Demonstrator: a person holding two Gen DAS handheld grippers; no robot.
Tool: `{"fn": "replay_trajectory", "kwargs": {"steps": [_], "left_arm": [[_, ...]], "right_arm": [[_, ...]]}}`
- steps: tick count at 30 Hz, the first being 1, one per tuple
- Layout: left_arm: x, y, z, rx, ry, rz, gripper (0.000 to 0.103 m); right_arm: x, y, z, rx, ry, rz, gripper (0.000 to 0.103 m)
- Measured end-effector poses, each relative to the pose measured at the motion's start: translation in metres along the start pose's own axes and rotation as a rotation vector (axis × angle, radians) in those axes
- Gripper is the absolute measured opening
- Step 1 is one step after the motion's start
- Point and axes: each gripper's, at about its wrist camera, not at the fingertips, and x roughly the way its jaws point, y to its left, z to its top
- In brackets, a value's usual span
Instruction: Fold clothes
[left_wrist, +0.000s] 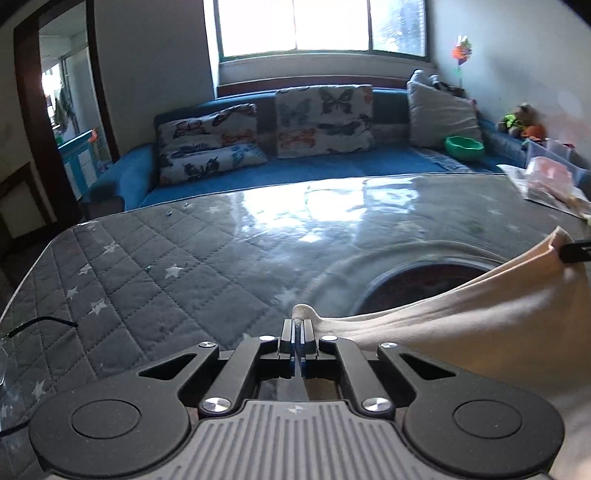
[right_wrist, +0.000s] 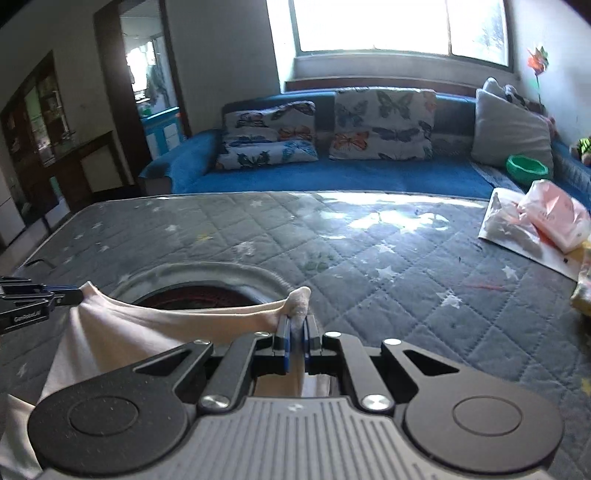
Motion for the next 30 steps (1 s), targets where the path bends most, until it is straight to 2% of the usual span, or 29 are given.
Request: {"fn": "replay_trajectory", "kwargs": {"steps": [4,8,11,13,17,20,23,30], "left_arm": [[0.02,0.001,0.002,-0.003,0.022,0.021,0.003],[0.023,0.003,-0.003,-0.014,0.037,0.035,0.008],[0.013,0.006,-0.007,-0.014,0.019,0.033,0.024],[-0.003,0.004,-0.01,0.015,-0.012,0.022,0.025],[-0.038,-0.007,-0.022,0.048,-0.037,-0.07,0.03],[-0.063,-0.021,-0.035,0.093,-0.041,-0.137,0.035],[-0.085,-0.038,-0.053,0.146,-0.035,-0.197,0.047],[-0.116,-0.066,-0.091,0.179,-0.004,-0.316,0.053]], "right_arm": [[0.031,-0.008,0.0,0.037,0.039,-0.032,0.006],[0.045,-0.011,-0.004,0.038,0.052,-0.068,0.008],[0.041,-0.009,-0.005,0.018,0.028,-0.096,0.011],[0.033,-0.003,-0.004,-0.024,-0.002,-0.12,0.013],[0.021,0.013,-0.004,-0.081,-0.011,-0.046,0.013],[0.023,0.03,-0.008,-0.099,0.037,0.022,0.013],[0.035,0.039,-0.013,-0.102,0.064,0.026,0.013],[0.049,0.043,-0.026,-0.063,0.073,-0.008,0.014]]}}
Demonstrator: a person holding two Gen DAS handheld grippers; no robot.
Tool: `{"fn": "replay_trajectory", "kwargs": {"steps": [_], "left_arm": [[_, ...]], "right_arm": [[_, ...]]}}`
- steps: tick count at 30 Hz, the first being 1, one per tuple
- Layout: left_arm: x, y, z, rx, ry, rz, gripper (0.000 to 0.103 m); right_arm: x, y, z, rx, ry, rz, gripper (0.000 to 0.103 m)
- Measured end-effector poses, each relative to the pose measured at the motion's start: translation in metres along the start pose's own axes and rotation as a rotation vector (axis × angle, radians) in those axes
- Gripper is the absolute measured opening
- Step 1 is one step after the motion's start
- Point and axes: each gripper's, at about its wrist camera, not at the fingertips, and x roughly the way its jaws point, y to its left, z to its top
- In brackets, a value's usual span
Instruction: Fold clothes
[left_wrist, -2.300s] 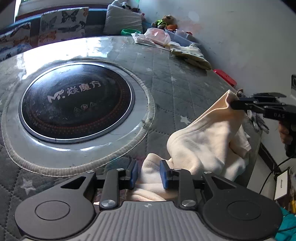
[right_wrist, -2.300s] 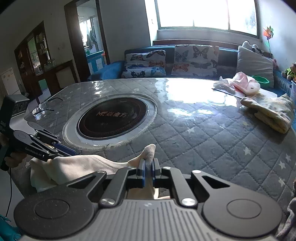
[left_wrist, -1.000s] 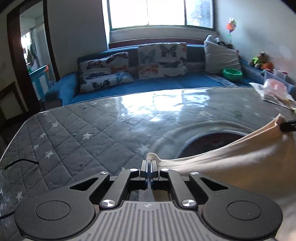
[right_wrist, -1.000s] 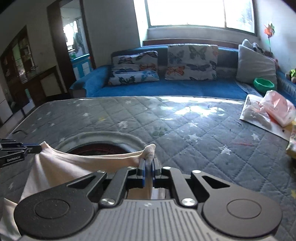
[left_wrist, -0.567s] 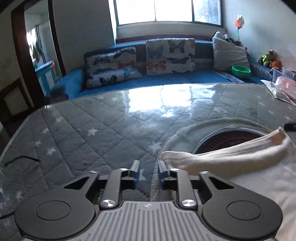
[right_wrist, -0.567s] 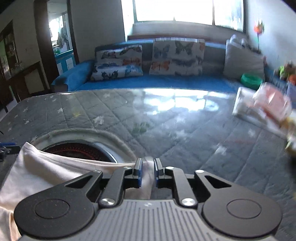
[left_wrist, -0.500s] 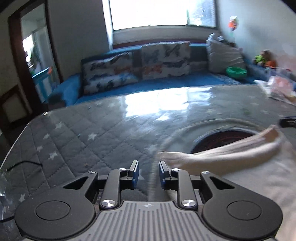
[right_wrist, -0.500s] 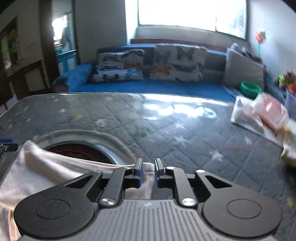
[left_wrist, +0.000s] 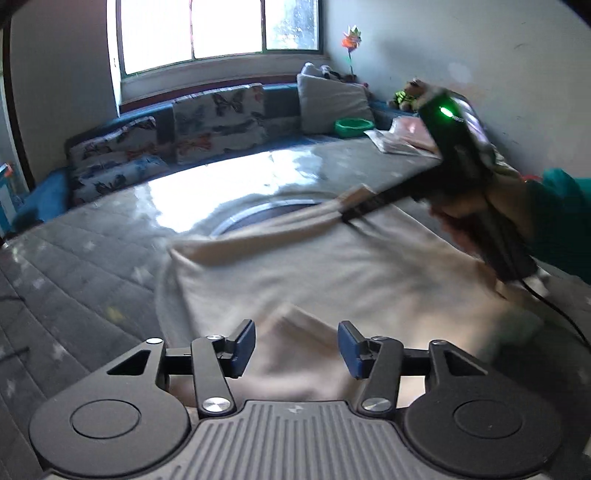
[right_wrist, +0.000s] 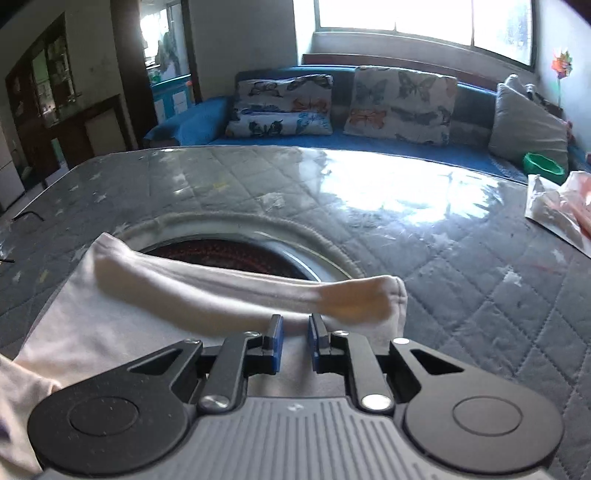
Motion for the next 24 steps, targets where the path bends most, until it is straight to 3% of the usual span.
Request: {"fn": "replay_trajectory", "kwargs": {"steps": [4,10,14,19,24], "left_arm": [[0.003,-0.003,-0.008,-0.028,0.013,-0.023,0.053],[0.012,-0.008,-0.013,-0.029,0.044,-0.032,0.053],[0.014,-0.009,-0.016,-0.03,0.046,-0.025,0.054],[0.012,-0.011,-0.02,-0.031,0.033,-0.025,0.058],[0.012,-0.01,-0.02,-0.045,0.027,-0.022,0.058]], "right_arm": [[-0.003,0.009,0.003,0.001,0.0,0.045,0.015],[0.012,0.027,0.007,-0.077,-0.011,-0.003,0.015],[0.018,0.025,0.015,-0.038,-0.023,-0.021,0.016],[0.012,0.035,0.012,-0.032,-0.016,0.089,0.018],[0.024,0.055,0.013,-0.109,-0.034,0.049,0.022]]}}
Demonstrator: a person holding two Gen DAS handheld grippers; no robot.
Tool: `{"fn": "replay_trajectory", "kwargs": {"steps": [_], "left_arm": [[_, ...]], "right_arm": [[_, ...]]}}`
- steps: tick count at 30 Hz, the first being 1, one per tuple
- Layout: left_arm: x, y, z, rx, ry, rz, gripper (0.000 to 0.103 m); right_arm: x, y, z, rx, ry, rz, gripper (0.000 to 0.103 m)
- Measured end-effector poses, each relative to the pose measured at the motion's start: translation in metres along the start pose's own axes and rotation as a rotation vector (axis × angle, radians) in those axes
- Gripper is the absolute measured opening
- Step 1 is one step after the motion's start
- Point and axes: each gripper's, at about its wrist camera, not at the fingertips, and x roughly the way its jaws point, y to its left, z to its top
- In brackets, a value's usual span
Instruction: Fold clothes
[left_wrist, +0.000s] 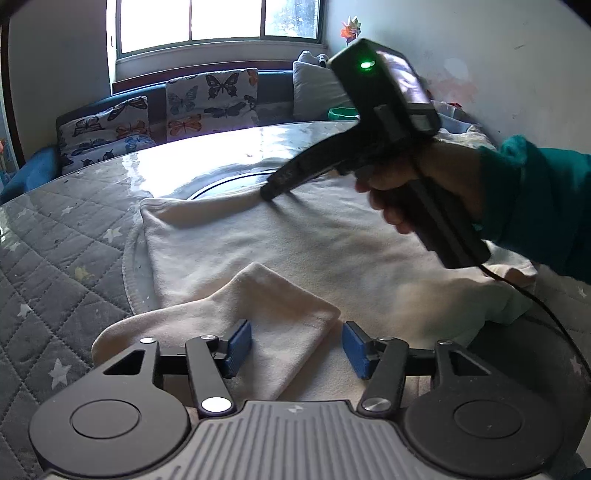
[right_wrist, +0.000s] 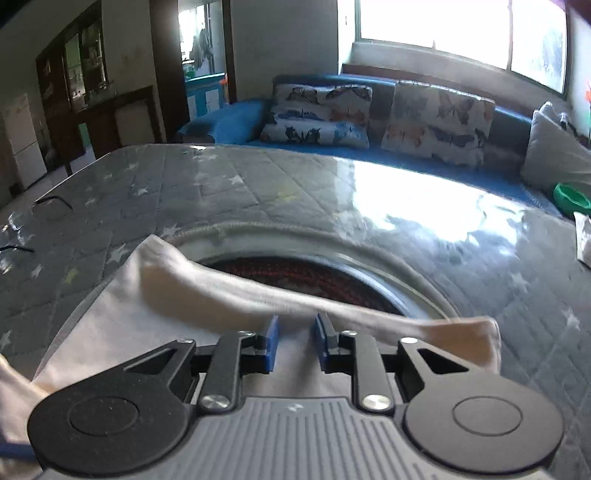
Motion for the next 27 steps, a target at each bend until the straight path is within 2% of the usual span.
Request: {"fn": "replay_trajectory", "kwargs": {"steps": [4,7,10,14,17,24,27], "left_arm": [[-0.002,-0.001,0.0,-0.007,-0.004,0.013,0.058],[-0.002,-0.005,-0.001,0.016,-0.011,0.044,0.058],[-0.002,-0.009,-0.003,0.035,-0.019,0.061,0.058],[-0.001,-0.011,-0.003,0.05,-0.026,0.08,0.058],[0.0,-0.01,-0.004,0.051,-0.033,0.084,0.058],[-0.004,-0.01,-0.008,0.055,-0.048,0.112,0.028],[-0.008,-0.012,-0.011,0.061,-0.06,0.127,0.024]], "right_arm": [[0.0,0.002,0.005,0.005,0.0,-0.017,0.024],[-0.013,0.004,0.0,-0.015,-0.001,-0.008,0.036],[-0.035,0.003,-0.011,0.001,0.009,0.046,0.037],[-0.065,0.004,-0.032,0.016,0.017,0.094,0.049],[-0.093,0.008,-0.049,0.016,0.005,0.109,0.053],[-0.128,0.017,-0.082,0.017,0.03,0.113,0.056],[-0.135,0.021,-0.096,0.0,0.044,0.096,0.056]]}}
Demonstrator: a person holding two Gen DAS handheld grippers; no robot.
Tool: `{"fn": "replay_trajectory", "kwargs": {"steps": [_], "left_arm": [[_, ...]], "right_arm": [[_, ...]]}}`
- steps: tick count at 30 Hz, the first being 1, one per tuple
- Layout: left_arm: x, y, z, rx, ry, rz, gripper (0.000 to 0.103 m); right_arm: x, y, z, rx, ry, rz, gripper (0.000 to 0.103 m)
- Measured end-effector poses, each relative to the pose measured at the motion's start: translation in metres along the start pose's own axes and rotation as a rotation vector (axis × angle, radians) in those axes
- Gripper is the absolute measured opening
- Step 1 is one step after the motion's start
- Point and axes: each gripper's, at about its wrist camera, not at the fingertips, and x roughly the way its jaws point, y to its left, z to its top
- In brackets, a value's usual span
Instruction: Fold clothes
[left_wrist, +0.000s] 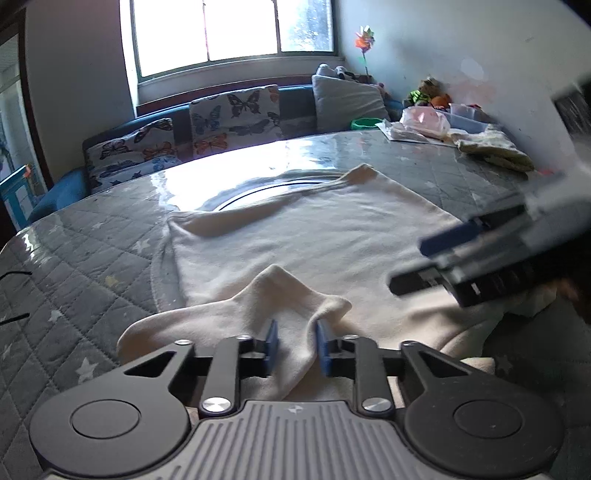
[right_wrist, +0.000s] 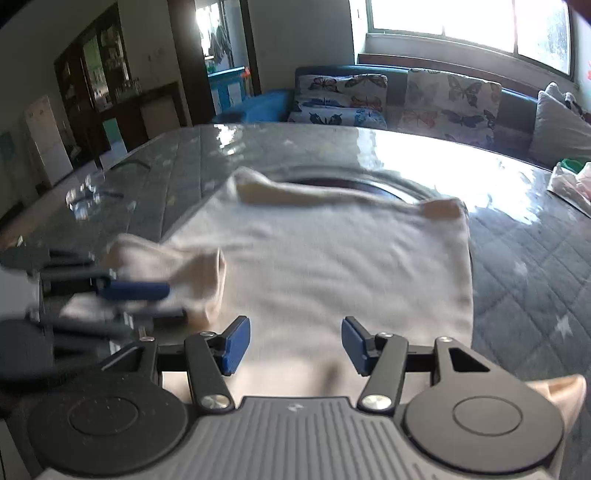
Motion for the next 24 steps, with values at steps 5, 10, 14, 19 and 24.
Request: {"fn": "replay_trajectory", "kwargs": {"steps": [5,10,14,19,24], "left_arm": [[-0.009,-0.007,-0.006,0.049,-0.025,0.016,0.027],[-0.015,-0.016,-0.003,0.12,-0.052,0.001,0.027],[-0.003,-0.021,-0.001,0.161,-0.026,0.0,0.027],[0.004,-0.012,0.002,0.103,-0.012,0.002,0.011],[-0.013,0.033,0.004,-0.114,-0.043,0.061,0.007]], "right_arm": [[-0.01,0.004,-0.014,0.015,-0.008,-0.004,0.057],[-0.014,0.006,-0.019,0.025,-0.01,-0.005,0.057],[-0.015,0.009,-0.021,0.02,-0.012,-0.007,0.06],[-0.016,0.009,-0.024,0.017,-0.017,-0.001,0.062],[-0.018,0.007,-0.024,0.029,-0.016,0.008,0.065]]}}
